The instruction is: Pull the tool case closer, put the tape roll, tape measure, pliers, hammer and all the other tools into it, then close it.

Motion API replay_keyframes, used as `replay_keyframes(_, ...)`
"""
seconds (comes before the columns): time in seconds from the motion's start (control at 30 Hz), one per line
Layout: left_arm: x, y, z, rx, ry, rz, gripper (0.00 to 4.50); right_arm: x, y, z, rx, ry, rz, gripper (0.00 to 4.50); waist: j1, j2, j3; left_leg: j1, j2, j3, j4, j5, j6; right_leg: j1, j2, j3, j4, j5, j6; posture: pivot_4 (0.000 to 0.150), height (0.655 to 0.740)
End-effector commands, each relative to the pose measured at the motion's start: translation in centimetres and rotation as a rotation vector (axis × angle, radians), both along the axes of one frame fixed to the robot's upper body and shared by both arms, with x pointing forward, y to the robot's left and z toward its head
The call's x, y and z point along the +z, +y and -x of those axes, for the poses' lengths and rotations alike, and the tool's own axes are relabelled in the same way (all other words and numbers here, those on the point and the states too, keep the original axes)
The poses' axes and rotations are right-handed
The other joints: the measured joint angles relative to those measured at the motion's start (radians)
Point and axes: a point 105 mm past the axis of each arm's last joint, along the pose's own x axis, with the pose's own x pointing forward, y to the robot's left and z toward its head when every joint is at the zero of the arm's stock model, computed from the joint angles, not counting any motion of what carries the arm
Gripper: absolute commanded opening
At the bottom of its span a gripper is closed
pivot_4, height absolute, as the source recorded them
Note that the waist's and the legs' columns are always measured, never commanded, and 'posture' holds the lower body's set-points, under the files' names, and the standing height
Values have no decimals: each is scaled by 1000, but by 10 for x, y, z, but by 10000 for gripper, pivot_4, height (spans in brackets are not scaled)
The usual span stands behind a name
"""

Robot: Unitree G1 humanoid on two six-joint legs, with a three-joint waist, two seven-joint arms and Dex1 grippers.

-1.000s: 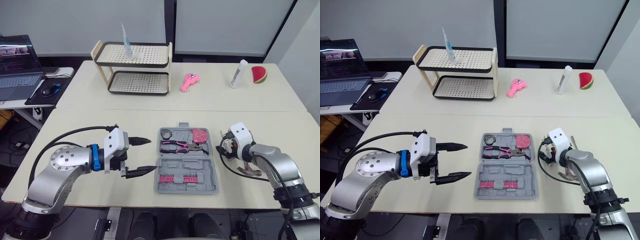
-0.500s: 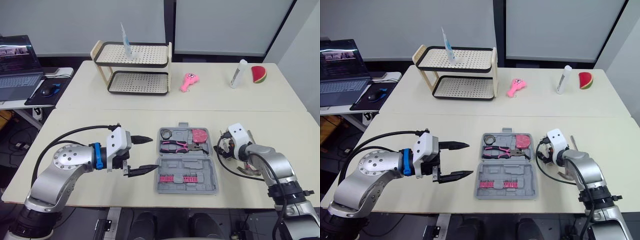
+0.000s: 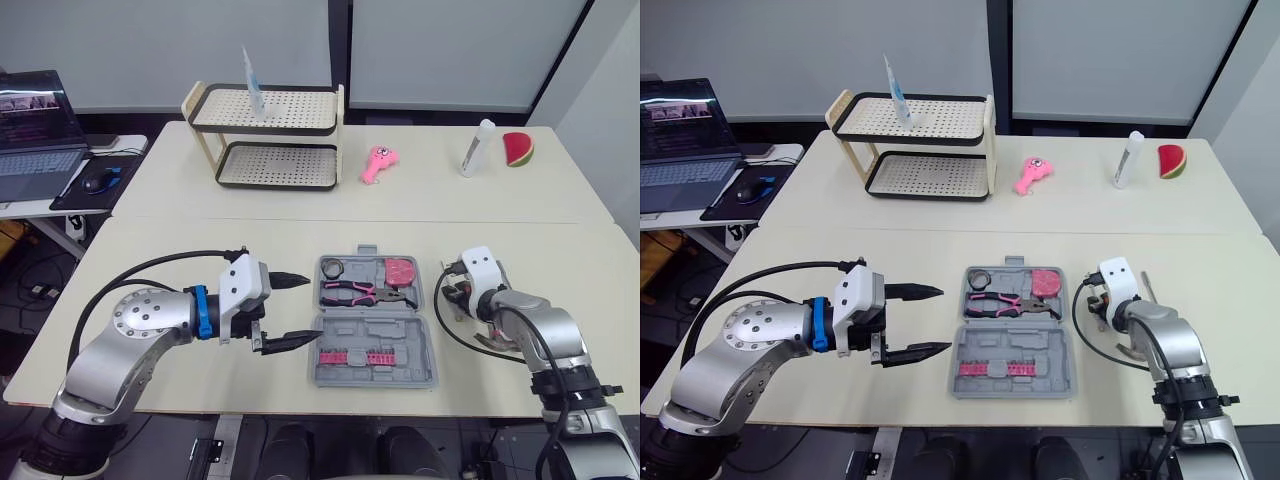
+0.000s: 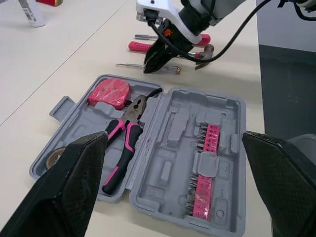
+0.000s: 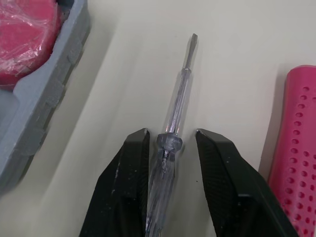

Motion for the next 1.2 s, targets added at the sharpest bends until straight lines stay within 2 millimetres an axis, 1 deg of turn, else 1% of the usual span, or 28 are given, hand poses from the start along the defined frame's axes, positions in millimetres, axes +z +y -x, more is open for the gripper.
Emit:
replay_keyframes(0.03,7,-3,2,-14,-30,-2,45000,0,1,7,-27,11,-36,9219,-1,0,0,0,0,0,0,0,0,0,0,0,0,0,0,1500,7290)
replay_keyframes(0.2,8,-4,2,-16,-28,-6,45000,4,9,16,-64,16,-100,3594,-1,0,0,0,0,0,0,0,0,0,0,0,0,0,0,1500,7290)
replay_keyframes(0.23,8,-4,3,-17,-28,-7,45000,4,10,18,-73,17,-106,3404,-1,0,0,0,0,0,0,0,0,0,0,0,0,0,0,1500,7290)
replay_keyframes(0.77,8,-4,3,-30,-21,-20,45000,-4,16,48,-143,58,-147,3404,-1,0,0,0,0,0,-1,0,0,-1,0,0,0,0,0,1500,7290)
replay_keyframes(0.93,7,-4,3,-33,-19,-24,45000,-9,19,52,-149,73,-153,3404,-1,0,0,0,0,0,-1,0,0,-1,0,0,0,0,0,1500,7290)
replay_keyframes(1.1,7,-4,3,-31,-21,-26,45000,-9,17,51,-169,73,-158,3404,-1,0,0,0,0,0,-1,0,0,-1,1,0,0,0,0,1500,7290)
replay_keyframes(1.13,7,-4,3,-30,-20,-26,45000,-9,17,52,-170,72,-162,10549,-1,0,0,0,0,0,-1,0,0,-1,1,0,0,0,0,1500,7290)
replay_keyframes(1.2,7,-4,3,-28,-21,-28,45000,-7,17,52,-170,69,-170,12886,-1,0,0,0,0,0,-1,0,0,-1,0,0,0,0,0,1500,7290)
